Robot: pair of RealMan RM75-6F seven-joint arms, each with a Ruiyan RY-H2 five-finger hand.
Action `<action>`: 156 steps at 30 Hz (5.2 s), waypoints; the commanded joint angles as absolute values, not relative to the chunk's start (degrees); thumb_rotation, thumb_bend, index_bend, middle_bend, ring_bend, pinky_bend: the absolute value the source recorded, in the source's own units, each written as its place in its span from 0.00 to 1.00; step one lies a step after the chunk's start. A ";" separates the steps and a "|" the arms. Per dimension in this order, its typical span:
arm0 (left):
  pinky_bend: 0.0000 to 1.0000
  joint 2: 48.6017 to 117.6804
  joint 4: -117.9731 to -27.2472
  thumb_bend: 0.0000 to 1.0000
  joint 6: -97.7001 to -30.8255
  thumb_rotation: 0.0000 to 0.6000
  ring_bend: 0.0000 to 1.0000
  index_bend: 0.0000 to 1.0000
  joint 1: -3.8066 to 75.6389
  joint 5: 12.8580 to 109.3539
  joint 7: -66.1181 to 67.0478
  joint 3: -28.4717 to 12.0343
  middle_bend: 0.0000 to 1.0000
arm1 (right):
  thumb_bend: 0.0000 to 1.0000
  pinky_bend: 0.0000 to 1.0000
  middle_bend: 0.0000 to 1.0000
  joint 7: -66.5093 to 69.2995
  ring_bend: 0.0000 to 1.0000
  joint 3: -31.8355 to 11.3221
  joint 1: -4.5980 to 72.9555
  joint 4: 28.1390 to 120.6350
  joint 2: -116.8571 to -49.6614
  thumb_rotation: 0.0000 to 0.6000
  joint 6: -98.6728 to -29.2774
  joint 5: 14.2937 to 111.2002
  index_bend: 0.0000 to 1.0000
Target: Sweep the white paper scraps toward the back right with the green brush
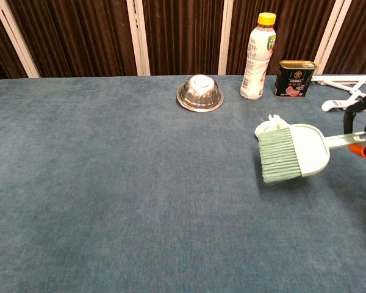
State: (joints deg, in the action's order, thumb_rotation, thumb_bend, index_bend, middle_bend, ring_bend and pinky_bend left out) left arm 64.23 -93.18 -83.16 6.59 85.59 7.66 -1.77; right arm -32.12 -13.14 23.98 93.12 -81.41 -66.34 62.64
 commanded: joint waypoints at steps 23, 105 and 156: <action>0.00 62.56 -94.80 0.00 -79.79 1.00 0.00 0.00 7.52 82.71 3.56 -2.28 0.00 | 0.49 0.90 0.95 -49.95 0.97 -20.19 43.33 82.73 -87.24 1.00 -57.95 40.94 0.80; 0.00 61.70 -96.55 0.00 -80.17 1.00 0.00 0.00 7.26 82.41 3.89 -1.88 0.00 | 0.49 0.90 0.95 -52.00 0.97 -9.79 39.97 74.64 -69.41 1.00 -62.50 30.29 0.80; 0.00 62.82 -95.41 0.00 -80.93 1.00 0.00 0.00 6.95 83.31 5.46 -1.53 0.00 | 0.34 0.72 0.78 -48.05 0.74 -3.45 30.62 105.44 -78.01 1.00 -73.76 42.94 0.03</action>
